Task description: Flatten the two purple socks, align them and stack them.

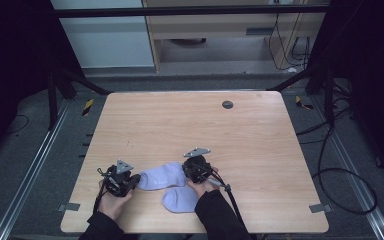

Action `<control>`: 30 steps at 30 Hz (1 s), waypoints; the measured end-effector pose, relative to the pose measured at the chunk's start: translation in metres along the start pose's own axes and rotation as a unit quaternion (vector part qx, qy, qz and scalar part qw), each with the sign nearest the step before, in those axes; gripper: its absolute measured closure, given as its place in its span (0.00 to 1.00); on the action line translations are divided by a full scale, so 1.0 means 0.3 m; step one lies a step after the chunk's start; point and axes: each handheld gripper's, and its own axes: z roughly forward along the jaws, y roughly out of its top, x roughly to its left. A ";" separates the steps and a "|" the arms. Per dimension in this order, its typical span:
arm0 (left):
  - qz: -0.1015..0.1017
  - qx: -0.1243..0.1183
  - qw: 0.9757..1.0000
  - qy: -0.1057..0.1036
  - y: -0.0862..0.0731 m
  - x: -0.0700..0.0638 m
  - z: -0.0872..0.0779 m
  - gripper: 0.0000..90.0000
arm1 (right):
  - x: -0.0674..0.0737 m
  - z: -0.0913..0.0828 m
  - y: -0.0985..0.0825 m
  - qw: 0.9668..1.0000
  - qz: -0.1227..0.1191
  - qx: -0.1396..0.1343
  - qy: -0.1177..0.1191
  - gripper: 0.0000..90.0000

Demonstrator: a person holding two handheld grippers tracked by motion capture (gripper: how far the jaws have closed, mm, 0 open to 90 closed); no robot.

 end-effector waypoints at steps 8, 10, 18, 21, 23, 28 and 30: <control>-0.009 -0.042 0.999 -0.007 0.022 0.004 -0.060 0.98 | 0.016 -0.051 0.034 0.999 0.000 -0.032 0.012 0.97; -0.013 -0.050 0.999 -0.008 0.024 0.007 -0.070 0.98 | 0.020 -0.064 0.043 0.999 -0.002 -0.037 0.015 0.97; -0.016 -0.071 0.997 -0.027 0.046 -0.012 -0.115 0.98 | 0.033 -0.108 0.067 0.999 -0.010 -0.044 0.027 0.97; -0.011 -0.077 0.996 -0.036 0.058 -0.036 -0.135 0.98 | 0.033 -0.153 0.079 0.998 -0.018 -0.049 0.028 0.97; -0.009 -0.077 0.996 -0.043 0.062 -0.053 -0.143 0.98 | 0.030 -0.185 0.083 0.998 -0.030 -0.050 0.025 0.97; 0.004 -0.074 0.995 -0.061 0.071 -0.102 -0.149 0.98 | 0.011 -0.256 0.067 0.998 -0.041 -0.043 0.021 0.97; 0.012 -0.073 0.995 -0.070 0.074 -0.128 -0.150 0.98 | 0.000 -0.283 0.051 0.998 -0.041 -0.041 0.021 0.97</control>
